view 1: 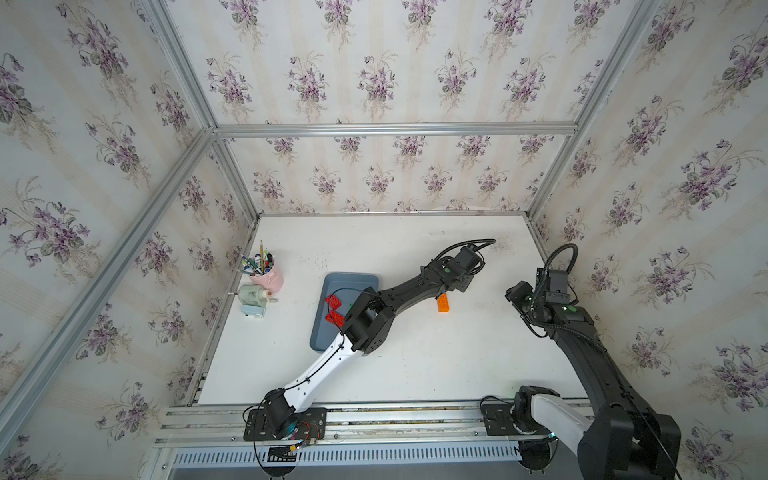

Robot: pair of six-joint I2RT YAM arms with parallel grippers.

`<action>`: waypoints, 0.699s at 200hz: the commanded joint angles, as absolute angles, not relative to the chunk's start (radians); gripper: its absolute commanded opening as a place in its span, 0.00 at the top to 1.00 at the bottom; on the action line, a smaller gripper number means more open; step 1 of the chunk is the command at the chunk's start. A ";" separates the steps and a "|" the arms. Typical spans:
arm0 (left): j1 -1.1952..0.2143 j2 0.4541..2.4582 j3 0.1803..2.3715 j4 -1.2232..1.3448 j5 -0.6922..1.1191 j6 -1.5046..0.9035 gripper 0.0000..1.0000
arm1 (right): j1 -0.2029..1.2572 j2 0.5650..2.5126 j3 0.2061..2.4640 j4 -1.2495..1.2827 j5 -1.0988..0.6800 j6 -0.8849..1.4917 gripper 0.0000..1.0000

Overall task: Assemble a rectangle with lego
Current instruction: Pick up the lego brick from the center of the board, then place the lego brick at the center of the board.

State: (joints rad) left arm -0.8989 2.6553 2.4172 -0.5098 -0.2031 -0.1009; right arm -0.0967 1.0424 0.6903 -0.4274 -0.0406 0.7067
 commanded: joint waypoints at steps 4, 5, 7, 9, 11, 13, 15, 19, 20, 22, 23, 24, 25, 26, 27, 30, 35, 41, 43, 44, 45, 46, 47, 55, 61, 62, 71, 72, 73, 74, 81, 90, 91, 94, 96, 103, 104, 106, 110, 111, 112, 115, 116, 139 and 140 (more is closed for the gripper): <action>-0.903 2.528 2.310 -0.523 -0.223 -0.049 0.74 | -0.097 1.041 0.712 -0.417 -0.019 0.684 0.43; -0.904 2.520 2.298 -0.523 -0.222 -0.047 0.74 | -0.097 1.040 0.713 -0.418 -0.019 0.682 0.43; -0.904 2.508 2.281 -0.523 -0.222 -0.044 0.74 | -0.097 1.040 0.715 -0.418 -0.020 0.681 0.43; -0.904 2.491 2.261 -0.524 -0.221 -0.040 0.74 | -0.097 1.040 0.717 -0.418 -0.020 0.680 0.43; -0.905 2.478 2.242 -0.524 -0.220 -0.035 0.74 | -0.097 1.040 0.717 -0.418 -0.020 0.679 0.43; -0.905 2.459 2.224 -0.524 -0.219 -0.029 0.74 | -0.097 1.040 0.719 -0.418 -0.021 0.679 0.43; -0.906 2.446 2.200 -0.523 -0.217 -0.023 0.74 | -0.097 1.041 0.720 -0.417 -0.021 0.677 0.43; -0.907 2.413 2.154 -0.521 -0.212 -0.008 0.74 | -0.097 1.041 0.720 -0.416 -0.023 0.675 0.43; -0.907 2.402 2.143 -0.521 -0.210 -0.005 0.74 | -0.097 1.041 0.721 -0.416 -0.023 0.674 0.43; -0.908 2.386 2.116 -0.521 -0.209 0.003 0.74 | -0.097 1.040 0.721 -0.415 -0.024 0.673 0.43; -0.908 2.379 2.104 -0.520 -0.207 0.006 0.74 | -0.097 1.041 0.721 -0.415 -0.024 0.672 0.43; -0.908 2.367 2.093 -0.520 -0.206 0.009 0.74 | -0.097 1.041 0.721 -0.414 -0.025 0.671 0.43; -0.908 2.358 2.077 -0.519 -0.204 0.014 0.74 | -0.097 1.041 0.721 -0.413 -0.026 0.670 0.43; -0.908 2.349 2.064 -0.517 -0.201 0.018 0.74 | -0.097 1.041 0.721 -0.413 -0.027 0.669 0.43; -0.907 2.342 2.051 -0.516 -0.197 0.022 0.74 | -0.097 1.041 0.721 -0.412 -0.028 0.669 0.43; -0.908 2.311 2.007 -0.511 -0.188 0.036 0.74 | -0.097 1.042 0.720 -0.411 -0.031 0.668 0.43; -0.908 2.262 1.934 -0.503 -0.166 0.065 0.74 | -0.097 1.043 0.721 -0.407 -0.037 0.664 0.43; -0.908 2.196 1.842 -0.492 -0.141 0.097 0.74 | -0.096 1.043 0.717 -0.402 -0.045 0.662 0.43; -0.908 2.177 1.811 -0.488 -0.136 0.106 0.74 | -0.096 1.043 0.716 -0.400 -0.048 0.661 0.43; -0.908 2.164 1.797 -0.487 -0.133 0.110 0.74 | -0.097 1.044 0.715 -0.398 -0.051 0.660 0.43; -0.908 2.153 1.778 -0.484 -0.127 0.115 0.74 | -0.097 1.044 0.714 -0.398 -0.053 0.659 0.43; -0.908 2.142 1.764 -0.481 -0.121 0.119 0.74 | -0.097 1.044 0.714 -0.397 -0.055 0.659 0.43; -0.907 2.133 1.749 -0.479 -0.116 0.123 0.74 | -0.097 1.045 0.713 -0.396 -0.057 0.658 0.43; -0.907 2.047 1.633 -0.469 -0.073 0.158 0.73 | -0.096 1.051 0.709 -0.387 -0.077 0.653 0.43; -0.907 1.983 1.552 -0.466 -0.045 0.177 0.73 | -0.096 1.056 0.706 -0.382 -0.091 0.650 0.43; -0.907 1.975 1.540 -0.466 -0.042 0.178 0.73 | -0.096 1.057 0.706 -0.381 -0.094 0.649 0.43; -0.905 1.898 1.444 -0.465 -0.016 0.184 0.73 | -0.097 1.065 0.703 -0.373 -0.113 0.646 0.43; -0.904 1.889 1.434 -0.466 -0.012 0.184 0.73 | -0.097 1.066 0.702 -0.372 -0.115 0.646 0.43; -0.904 1.881 1.426 -0.467 -0.008 0.184 0.73 | -0.097 1.066 0.701 -0.372 -0.117 0.646 0.43; -0.904 1.874 1.414 -0.468 -0.005 0.183 0.73 | -0.097 1.067 0.701 -0.372 -0.119 0.646 0.43; -0.902 1.826 1.361 -0.475 0.010 0.177 0.73 | -0.097 1.073 0.701 -0.368 -0.132 0.646 0.43; -0.897 1.782 1.295 -0.468 0.024 0.163 0.73 | -0.096 1.078 0.698 -0.361 -0.149 0.647 0.43; -0.896 1.779 1.289 -0.466 0.025 0.161 0.73 | -0.097 1.079 0.696 -0.361 -0.151 0.647 0.43; -0.895 1.767 1.271 -0.464 0.028 0.157 0.73 | -0.097 1.079 0.695 -0.358 -0.156 0.647 0.43; -0.894 1.760 1.260 -0.461 0.032 0.153 0.73 | -0.097 1.079 0.694 -0.357 -0.160 0.647 0.43; -0.891 1.745 1.224 -0.451 0.043 0.142 0.73 | -0.097 1.080 0.691 -0.351 -0.172 0.650 0.43; -0.890 1.744 1.220 -0.449 0.044 0.141 0.73 | -0.097 1.080 0.690 -0.350 -0.173 0.650 0.43; -0.889 1.741 1.212 -0.445 0.049 0.140 0.73 | -0.097 1.080 0.690 -0.349 -0.176 0.650 0.43; -0.889 1.738 1.194 -0.436 0.054 0.136 0.73 | -0.097 1.081 0.690 -0.348 -0.184 0.650 0.44; -0.888 1.737 1.192 -0.435 0.055 0.135 0.73 | -0.096 1.081 0.690 -0.349 -0.185 0.650 0.44; -0.888 1.738 1.189 -0.432 0.056 0.134 0.73 | -0.095 1.083 0.690 -0.349 -0.187 0.650 0.44; -0.887 1.739 1.181 -0.427 0.061 0.131 0.73 | -0.096 1.083 0.690 -0.350 -0.192 0.649 0.44; -0.887 1.739 1.179 -0.425 0.063 0.131 0.73 | -0.096 1.083 0.689 -0.350 -0.194 0.649 0.44; -0.881 1.783 1.151 -0.380 0.090 0.126 0.73 | -0.095 1.084 0.701 -0.374 -0.214 0.638 0.44; -0.881 1.786 1.151 -0.376 0.091 0.126 0.73 | -0.095 1.084 0.703 -0.375 -0.213 0.638 0.44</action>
